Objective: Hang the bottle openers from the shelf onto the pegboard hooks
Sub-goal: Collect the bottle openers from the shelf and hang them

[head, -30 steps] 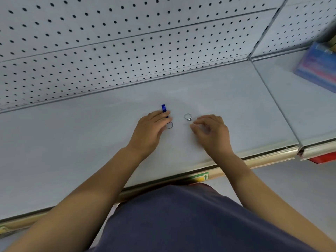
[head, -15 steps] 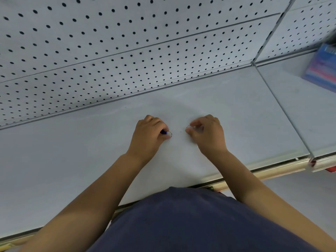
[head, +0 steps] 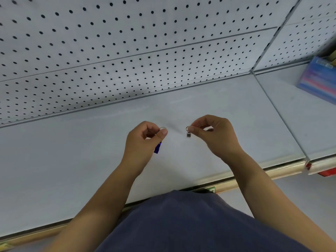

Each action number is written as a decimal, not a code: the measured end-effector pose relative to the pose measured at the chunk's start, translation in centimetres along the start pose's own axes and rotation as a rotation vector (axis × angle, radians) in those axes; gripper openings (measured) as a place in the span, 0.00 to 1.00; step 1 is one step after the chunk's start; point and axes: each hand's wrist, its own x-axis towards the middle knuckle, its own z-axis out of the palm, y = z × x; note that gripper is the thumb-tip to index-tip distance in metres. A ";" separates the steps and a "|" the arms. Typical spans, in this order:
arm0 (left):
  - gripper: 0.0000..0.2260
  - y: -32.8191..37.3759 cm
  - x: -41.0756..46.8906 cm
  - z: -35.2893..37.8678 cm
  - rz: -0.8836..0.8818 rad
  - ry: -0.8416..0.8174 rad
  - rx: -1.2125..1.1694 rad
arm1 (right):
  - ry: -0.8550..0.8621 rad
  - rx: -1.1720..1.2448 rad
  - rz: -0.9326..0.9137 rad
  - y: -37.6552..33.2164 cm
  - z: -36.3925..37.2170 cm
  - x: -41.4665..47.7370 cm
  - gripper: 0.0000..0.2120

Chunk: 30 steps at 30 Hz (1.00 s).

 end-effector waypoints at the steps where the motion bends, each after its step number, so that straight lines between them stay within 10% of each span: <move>1: 0.07 0.4 -0.4 -0.6 -0.010 0.021 -0.056 | 0.004 0.009 -0.019 -0.7 0.1 -0.3 0.05; 30: 0.04 4.7 -13.2 -28.0 0.566 0.482 -0.078 | -0.132 0.349 -0.479 -23.9 18.1 -15.0 0.08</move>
